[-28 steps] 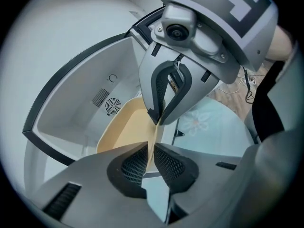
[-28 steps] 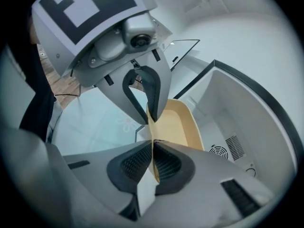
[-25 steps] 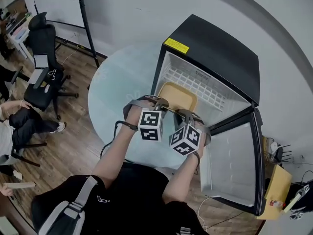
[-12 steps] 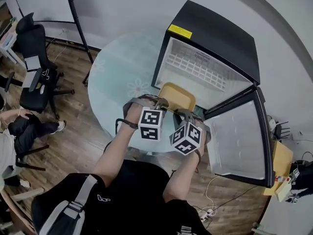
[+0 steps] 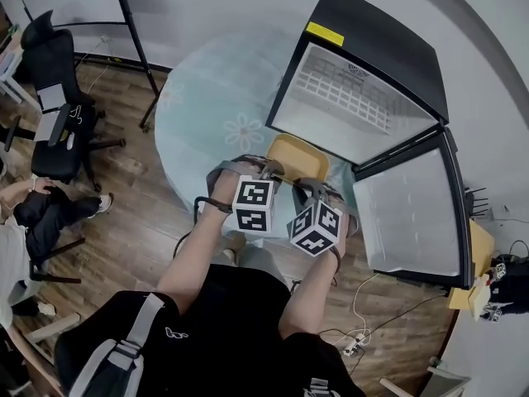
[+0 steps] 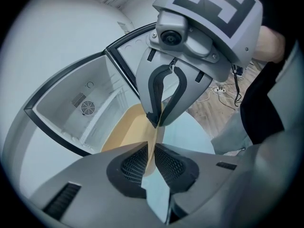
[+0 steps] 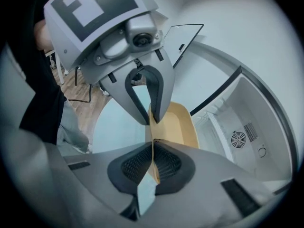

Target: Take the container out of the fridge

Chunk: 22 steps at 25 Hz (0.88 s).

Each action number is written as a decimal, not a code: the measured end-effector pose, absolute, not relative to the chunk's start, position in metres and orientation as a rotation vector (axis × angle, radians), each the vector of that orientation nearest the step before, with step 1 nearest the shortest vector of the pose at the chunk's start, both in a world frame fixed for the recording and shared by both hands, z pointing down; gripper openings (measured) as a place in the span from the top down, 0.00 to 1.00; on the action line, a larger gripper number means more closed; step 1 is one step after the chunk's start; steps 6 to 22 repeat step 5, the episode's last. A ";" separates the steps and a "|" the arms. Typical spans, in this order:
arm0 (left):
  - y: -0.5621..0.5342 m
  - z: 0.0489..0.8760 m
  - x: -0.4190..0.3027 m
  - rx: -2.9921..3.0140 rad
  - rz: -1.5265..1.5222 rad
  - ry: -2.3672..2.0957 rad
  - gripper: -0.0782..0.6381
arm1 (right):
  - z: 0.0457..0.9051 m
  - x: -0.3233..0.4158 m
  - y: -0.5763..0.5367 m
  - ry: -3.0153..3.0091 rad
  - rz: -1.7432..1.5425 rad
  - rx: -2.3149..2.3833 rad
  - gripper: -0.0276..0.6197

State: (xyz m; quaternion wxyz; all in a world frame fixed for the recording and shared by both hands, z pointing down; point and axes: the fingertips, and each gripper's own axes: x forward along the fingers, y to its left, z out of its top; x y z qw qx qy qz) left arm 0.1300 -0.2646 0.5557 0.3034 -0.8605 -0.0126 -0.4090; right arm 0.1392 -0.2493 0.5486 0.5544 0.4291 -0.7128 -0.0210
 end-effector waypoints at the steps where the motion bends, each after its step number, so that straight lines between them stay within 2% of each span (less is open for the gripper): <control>1: -0.263 0.556 0.125 -2.292 -1.082 -0.032 0.81 | 0.550 0.135 -0.249 -1.686 -0.048 1.009 0.94; 22: -0.262 0.556 0.110 -2.306 -1.080 -0.021 0.81 | 0.550 0.120 -0.248 -1.688 -0.053 1.007 0.94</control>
